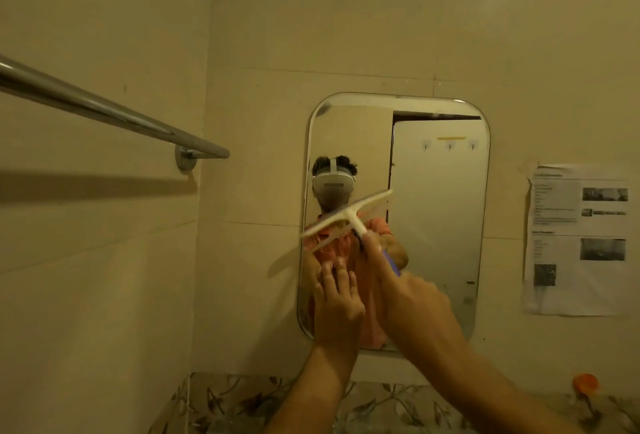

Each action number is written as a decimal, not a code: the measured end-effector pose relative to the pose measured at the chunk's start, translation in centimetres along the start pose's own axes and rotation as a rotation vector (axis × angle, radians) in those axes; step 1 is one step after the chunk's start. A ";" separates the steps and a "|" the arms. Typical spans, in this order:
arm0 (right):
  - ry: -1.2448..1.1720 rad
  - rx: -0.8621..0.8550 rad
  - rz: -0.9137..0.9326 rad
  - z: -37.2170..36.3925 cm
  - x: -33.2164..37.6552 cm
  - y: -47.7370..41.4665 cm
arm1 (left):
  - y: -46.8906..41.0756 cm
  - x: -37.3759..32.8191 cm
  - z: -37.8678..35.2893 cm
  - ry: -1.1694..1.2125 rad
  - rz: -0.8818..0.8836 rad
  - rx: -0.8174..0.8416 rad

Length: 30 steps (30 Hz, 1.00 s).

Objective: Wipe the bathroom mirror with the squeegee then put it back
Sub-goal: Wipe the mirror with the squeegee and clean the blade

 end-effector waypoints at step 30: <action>-0.106 -0.050 -0.225 -2.0 -3.5 1.4 | -0.3 0.1 -0.2 -0.068 0.021 0.093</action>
Point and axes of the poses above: each hand's wrist, its own y-axis away from the middle knuckle, its own z-axis out of the back of the hand, x = y × z, the point moved 2 cm from there along -y, towards the middle knuckle, and after that the axes turned 11 degrees about x, right-handed, at the moved point
